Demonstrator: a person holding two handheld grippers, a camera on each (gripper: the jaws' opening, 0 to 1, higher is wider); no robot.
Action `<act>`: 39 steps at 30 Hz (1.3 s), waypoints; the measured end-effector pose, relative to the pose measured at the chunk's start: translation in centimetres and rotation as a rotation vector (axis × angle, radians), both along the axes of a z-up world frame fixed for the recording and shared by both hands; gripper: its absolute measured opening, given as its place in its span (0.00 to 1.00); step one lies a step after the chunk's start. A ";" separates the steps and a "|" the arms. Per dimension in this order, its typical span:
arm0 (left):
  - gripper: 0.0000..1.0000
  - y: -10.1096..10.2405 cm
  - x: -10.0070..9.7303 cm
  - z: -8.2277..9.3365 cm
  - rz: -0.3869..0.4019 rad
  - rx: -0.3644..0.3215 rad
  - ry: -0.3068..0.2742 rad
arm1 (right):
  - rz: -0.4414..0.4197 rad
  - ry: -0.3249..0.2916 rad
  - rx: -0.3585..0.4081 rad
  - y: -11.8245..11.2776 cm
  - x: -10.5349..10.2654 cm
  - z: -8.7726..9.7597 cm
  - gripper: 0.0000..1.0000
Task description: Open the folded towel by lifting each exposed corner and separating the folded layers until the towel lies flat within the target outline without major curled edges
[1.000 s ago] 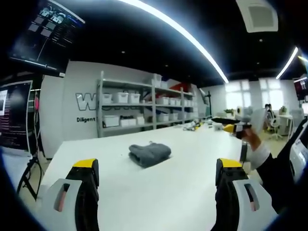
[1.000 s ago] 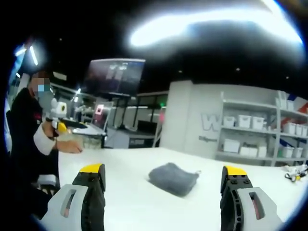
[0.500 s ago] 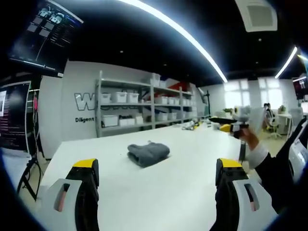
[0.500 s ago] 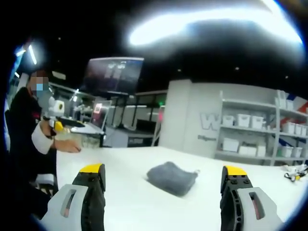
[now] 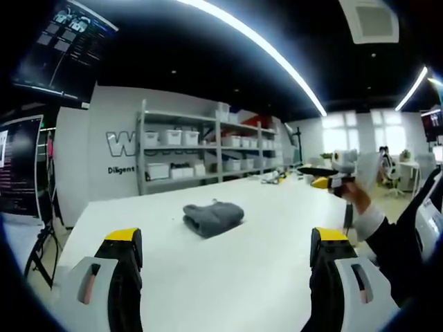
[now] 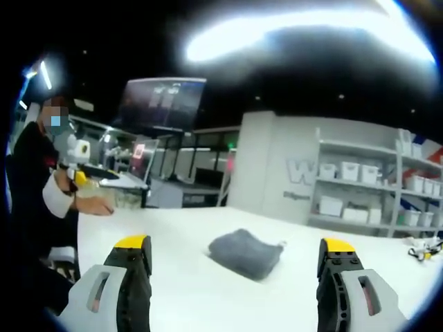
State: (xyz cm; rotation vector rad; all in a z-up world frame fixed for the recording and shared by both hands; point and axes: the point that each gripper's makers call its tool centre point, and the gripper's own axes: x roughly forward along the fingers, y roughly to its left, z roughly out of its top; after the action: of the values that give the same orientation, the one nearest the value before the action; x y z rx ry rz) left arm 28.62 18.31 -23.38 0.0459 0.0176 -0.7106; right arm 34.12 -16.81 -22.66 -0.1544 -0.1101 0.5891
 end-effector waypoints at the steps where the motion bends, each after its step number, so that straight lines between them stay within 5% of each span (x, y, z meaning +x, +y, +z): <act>1: 1.00 0.0 0.0 -0.1 0.000 0.002 0.001 | 0.000 0.000 -0.001 0.0 0.0 0.0 0.99; 10: 1.00 -0.1 0.0 -0.3 -0.007 0.011 0.009 | -0.003 -0.039 0.028 0.0 0.4 0.8 0.99; 39: 1.00 0.8 0.1 -0.3 0.011 0.018 0.006 | -0.001 0.007 0.036 0.2 3.1 0.0 0.99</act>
State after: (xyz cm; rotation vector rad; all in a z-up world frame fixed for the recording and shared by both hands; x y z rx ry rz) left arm 28.70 19.08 -23.67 0.0611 0.0306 -0.6992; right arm 37.26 -16.62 -22.64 -0.1170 -0.1139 0.5863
